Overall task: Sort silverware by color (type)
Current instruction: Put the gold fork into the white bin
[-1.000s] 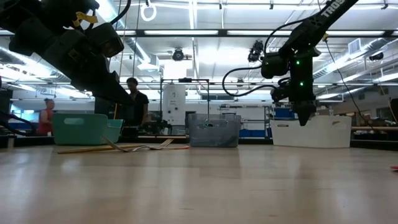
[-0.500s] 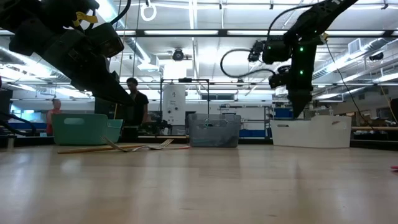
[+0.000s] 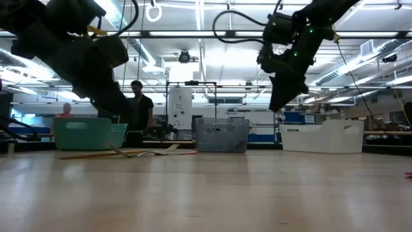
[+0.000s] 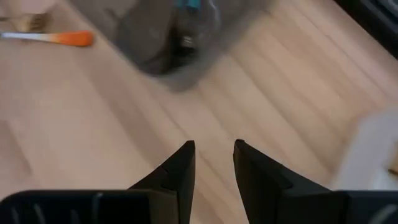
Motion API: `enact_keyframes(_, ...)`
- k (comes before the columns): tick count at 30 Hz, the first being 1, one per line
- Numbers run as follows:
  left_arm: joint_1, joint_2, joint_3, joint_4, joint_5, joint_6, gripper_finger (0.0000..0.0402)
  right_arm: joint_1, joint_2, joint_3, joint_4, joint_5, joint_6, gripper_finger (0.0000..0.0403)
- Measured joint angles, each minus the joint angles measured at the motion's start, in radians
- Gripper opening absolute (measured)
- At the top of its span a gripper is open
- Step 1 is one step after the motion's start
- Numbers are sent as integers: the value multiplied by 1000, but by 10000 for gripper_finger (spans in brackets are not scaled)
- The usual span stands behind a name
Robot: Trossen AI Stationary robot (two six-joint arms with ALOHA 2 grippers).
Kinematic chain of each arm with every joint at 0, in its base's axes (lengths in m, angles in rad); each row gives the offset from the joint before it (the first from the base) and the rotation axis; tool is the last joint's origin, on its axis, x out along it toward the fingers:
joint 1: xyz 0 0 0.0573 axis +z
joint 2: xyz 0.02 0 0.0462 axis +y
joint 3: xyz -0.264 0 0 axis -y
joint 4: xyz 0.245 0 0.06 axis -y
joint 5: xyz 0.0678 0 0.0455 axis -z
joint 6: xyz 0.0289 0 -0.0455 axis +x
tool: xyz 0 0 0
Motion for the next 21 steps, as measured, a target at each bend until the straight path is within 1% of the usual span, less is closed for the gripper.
enact_keyframes(6, 48, 0, 0, -68, -1, -76, 130, 126, 33, 0, 116, 65, 29, 115)
enact_keyframes(9, 64, 0, 0, -79, 0, -98, 130, 188, 32, 0, 184, 120, 60, 112)
enact_keyframes(11, 72, 4, 0, -86, 0, -100, 128, 229, 32, 0, 220, 161, 71, 110)
enact_keyframes(14, 84, 20, 2, -91, 0, -106, 122, 281, 40, 0, 276, 194, 71, 105)
enact_keyframes(21, 91, 98, 91, -165, 0, -56, 111, 357, 70, 0, 355, 219, 82, 102)
